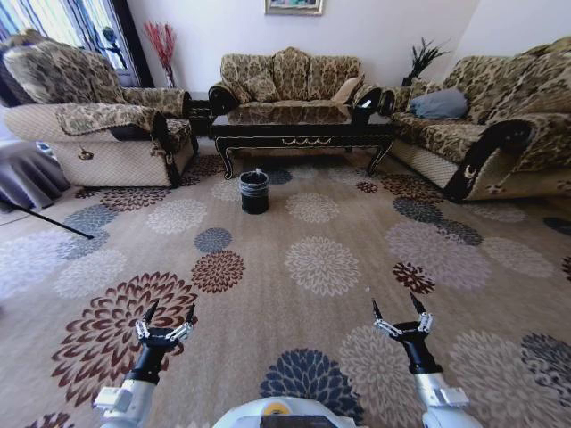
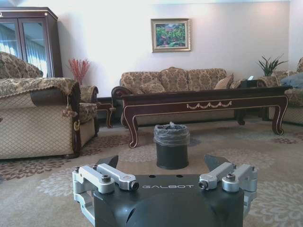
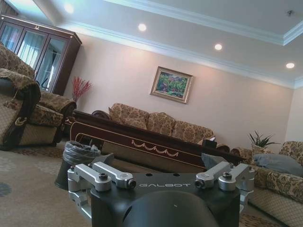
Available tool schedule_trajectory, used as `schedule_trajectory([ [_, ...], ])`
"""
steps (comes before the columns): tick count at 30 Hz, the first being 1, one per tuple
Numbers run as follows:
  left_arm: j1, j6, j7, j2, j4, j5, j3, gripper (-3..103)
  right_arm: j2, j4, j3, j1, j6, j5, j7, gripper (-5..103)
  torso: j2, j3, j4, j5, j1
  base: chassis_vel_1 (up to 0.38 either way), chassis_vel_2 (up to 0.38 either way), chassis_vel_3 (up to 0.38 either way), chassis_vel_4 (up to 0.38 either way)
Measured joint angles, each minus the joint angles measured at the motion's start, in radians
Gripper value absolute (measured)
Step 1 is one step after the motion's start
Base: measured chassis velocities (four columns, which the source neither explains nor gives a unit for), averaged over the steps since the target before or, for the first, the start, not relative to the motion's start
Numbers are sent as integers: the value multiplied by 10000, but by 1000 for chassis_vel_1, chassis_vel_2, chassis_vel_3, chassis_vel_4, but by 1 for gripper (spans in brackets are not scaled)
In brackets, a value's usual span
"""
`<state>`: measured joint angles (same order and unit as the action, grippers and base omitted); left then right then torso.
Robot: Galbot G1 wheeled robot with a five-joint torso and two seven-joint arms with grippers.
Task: Move to the front of the table and pick up the trash from the floor, then place it into the trash bin.
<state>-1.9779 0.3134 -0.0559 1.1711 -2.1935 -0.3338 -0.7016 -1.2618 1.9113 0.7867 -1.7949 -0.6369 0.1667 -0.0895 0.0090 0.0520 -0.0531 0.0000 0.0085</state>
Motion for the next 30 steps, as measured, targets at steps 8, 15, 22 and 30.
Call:
schedule_trajectory([
  [8, 0, 0, 0, 0, 0, 0, 0, 100, 0, 0, 0, 0, 0, 0, 0, 100, 215, 196, -1, 0, 15, 0, 0, 0, 0],
  [15, 0, 0, 0, 1, 0, 0, 0, 100, 0, 0, 0, 0, 0, 0, 0, 100, 547, 512, -1, 0, 23, 0, 0, 0, 0],
  [22, 0, 0, 0, 0, 0, 0, 0, 100, 0, 0, 0, 0, 0, 0, 0, 100, 799, 741, 0, 0, 47, 0, 0, 0, 0],
  [30, 0, 0, 0, 0, 0, 0, 0, 100, 0, 0, 0, 0, 0, 0, 0, 100, 1173, 1063, 0, 0, 104, 0, 0, 0, 0],
])
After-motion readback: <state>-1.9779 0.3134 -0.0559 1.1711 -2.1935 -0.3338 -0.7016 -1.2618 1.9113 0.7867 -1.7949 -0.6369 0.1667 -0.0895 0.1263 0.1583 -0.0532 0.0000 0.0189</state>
